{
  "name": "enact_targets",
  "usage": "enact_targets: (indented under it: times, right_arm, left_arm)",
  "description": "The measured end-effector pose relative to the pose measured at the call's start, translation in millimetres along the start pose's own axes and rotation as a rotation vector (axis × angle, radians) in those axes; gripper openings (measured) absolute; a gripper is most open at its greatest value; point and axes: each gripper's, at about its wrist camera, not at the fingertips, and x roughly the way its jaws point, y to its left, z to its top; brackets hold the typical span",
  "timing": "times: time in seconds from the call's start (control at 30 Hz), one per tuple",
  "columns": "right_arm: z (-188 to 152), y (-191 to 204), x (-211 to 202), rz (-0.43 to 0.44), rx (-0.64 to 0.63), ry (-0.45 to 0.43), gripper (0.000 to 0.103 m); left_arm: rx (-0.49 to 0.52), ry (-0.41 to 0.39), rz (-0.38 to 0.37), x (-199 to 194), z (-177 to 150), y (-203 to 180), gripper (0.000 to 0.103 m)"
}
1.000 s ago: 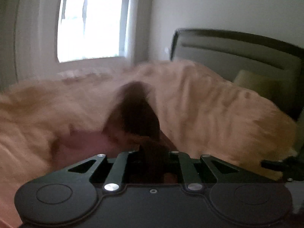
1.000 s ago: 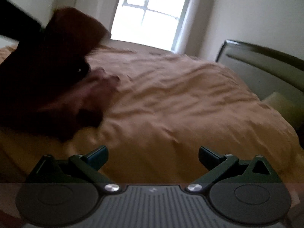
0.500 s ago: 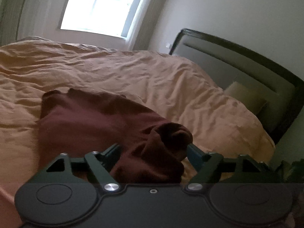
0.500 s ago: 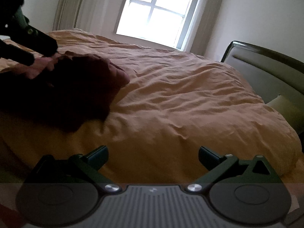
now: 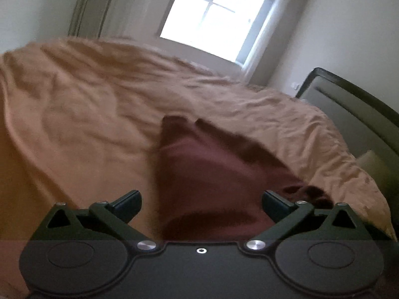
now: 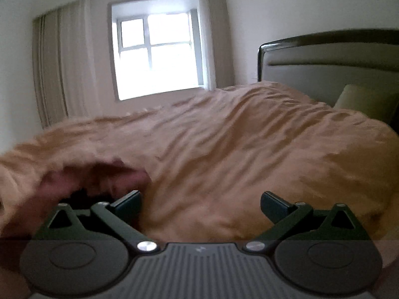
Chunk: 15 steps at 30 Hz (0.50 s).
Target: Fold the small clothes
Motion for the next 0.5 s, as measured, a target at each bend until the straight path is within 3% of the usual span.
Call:
enact_targets:
  times: [0.1, 0.2, 0.5]
  right_arm:
    - [16, 8, 9, 0.062, 0.011, -0.007, 0.103]
    - [17, 23, 18, 0.12, -0.064, 0.051, 0.103]
    - [-56, 24, 27, -0.05, -0.321, 0.248, 0.103]
  left_arm:
    - [-0.047, 0.052, 0.002, 7, -10, 15, 0.102]
    - [-0.071, 0.079, -0.009, 13, -18, 25, 0.102]
    - [0.027, 0.035, -0.037, 13, -39, 30, 0.102]
